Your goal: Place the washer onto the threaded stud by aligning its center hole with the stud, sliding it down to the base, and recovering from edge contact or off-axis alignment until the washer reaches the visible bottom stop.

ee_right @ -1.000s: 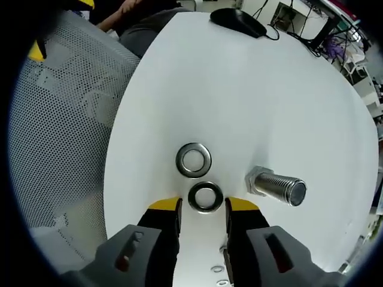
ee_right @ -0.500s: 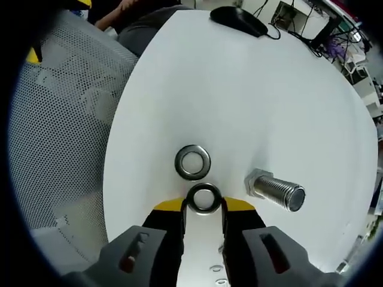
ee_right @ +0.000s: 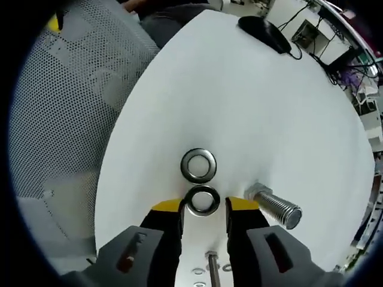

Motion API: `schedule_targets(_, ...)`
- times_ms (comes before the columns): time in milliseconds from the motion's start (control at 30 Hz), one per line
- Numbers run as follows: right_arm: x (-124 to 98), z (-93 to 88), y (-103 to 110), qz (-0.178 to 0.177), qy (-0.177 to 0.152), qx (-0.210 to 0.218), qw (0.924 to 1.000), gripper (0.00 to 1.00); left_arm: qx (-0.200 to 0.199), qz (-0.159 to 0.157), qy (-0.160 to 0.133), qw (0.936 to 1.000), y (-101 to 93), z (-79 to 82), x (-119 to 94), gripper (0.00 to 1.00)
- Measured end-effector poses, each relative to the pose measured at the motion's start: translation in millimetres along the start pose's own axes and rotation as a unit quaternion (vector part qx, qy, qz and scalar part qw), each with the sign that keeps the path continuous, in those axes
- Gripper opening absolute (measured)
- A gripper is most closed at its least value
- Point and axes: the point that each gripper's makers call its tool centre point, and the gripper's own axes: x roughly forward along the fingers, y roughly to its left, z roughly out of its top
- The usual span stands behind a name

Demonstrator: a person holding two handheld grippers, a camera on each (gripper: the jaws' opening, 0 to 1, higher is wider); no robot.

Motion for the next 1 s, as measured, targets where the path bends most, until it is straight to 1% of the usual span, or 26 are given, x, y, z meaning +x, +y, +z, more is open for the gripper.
schedule_targets(33,-0.3,-0.4,-2.8,-0.006,0.003,-0.004,1.0,0.28,0.0,0.0,0.0,1.0,0.0,0.1,0.0,0.36)
schedule_targets(167,0.2,-1.6,-2.5,-0.003,0.005,-0.001,1.0,0.28,-0.001,0.001,-0.001,1.0,0.2,-0.4,-0.2,0.36)
schedule_targets(367,-0.9,-1.9,-0.1,-0.005,-0.006,-0.002,1.0,0.25,-0.001,0.001,0.0,1.0,0.4,-0.5,0.0,0.36)
schedule_targets(467,-0.9,-0.8,0.1,-0.007,-0.012,0.004,0.9999,0.24,-0.001,0.001,0.0,1.0,0.1,-0.3,0.0,0.36)
schedule_targets(533,-1.5,-1.3,-1.4,-0.007,-0.028,0.043,0.9987,0.23,0.0,0.001,0.0,1.0,0.0,-0.4,0.1,0.36)
schedule_targets(600,-2.8,0.3,-0.7,-0.009,-0.04,0.071,0.9967,0.23,0.0,0.001,0.0,1.0,-0.2,-0.4,0.0,0.36)
schedule_targets(700,-5.1,-3.5,-2.6,-0.009,-0.04,0.069,0.9968,0.23,-0.001,0.001,-0.001,1.0,-0.4,0.0,-0.1,0.36)
schedule_targets(867,-17.9,-5.4,-8.1,-0.019,-0.049,0.076,0.9958,0.23,0.0,0.0,0.0,1.0,-0.3,-0.1,-0.1,0.36)
schedule_targets(1000,-35.9,-2.1,-14.2,-0.03,-0.054,0.071,0.9956,0.23,0.0,0.0,0.0,1.0,-0.3,0.2,0.0,0.36)
